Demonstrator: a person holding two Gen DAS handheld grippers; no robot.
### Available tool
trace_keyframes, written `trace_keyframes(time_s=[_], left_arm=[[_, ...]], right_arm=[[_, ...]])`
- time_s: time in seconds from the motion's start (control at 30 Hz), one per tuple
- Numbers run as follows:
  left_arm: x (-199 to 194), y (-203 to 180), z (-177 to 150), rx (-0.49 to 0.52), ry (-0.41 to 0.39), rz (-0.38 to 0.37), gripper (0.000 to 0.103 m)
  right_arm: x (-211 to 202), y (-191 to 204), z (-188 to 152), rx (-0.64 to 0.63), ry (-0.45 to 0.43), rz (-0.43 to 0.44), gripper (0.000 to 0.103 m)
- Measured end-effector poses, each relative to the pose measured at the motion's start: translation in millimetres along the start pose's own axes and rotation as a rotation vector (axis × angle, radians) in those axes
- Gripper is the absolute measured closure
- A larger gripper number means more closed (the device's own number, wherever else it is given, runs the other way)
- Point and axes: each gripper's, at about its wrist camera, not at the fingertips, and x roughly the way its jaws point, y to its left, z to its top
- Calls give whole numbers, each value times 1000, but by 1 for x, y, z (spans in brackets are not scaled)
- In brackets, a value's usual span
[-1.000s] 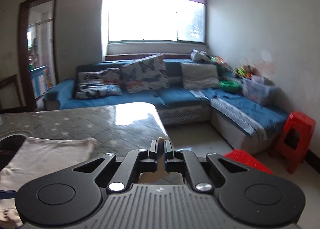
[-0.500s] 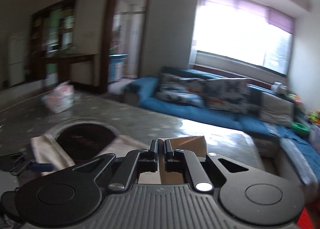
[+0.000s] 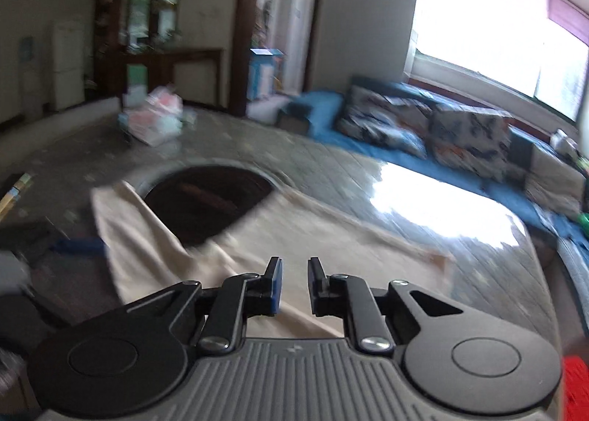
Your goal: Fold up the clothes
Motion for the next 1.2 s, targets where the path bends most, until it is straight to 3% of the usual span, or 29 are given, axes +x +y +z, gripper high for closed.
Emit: trace_keyframes(time_s=[0.2,0.3,0.43,0.57,0.73,0.83,0.87,0.9,1.0,1.1,1.2], left_arm=[[9,-12,6,24,-2,-36,18],[18,-20,8,47,8,-46,23],[29,-26,11,62,30,-46,28],[36,-29,12,66,49,-44,38],[43,-31,11,68,77,-38,50],[46,-31,12,69,82,-27,53],[47,-31,12,69,84,-25,60],[48,-31,11,70,87,-24,64],[51,-30,10,73,95,-22,74],[55,-30,9,75,104,-19,86],[55,-26,9,69,108,-8,88]], right_arm=[[-2,-49,-54,63,150,-93,89],[-4,-64,-71,79,183,-112,89],[-2,-79,-72,83,165,-88,86],[14,-81,-60,20,149,-40,75],[38,-83,-55,-61,168,24,74],[44,-81,-57,-96,178,58,76],[46,-80,-57,-104,180,59,80],[47,-79,-58,-111,182,58,91],[46,-79,-60,-112,178,43,98],[42,-78,-61,-123,170,20,98],[42,-80,-64,-112,176,7,98]])
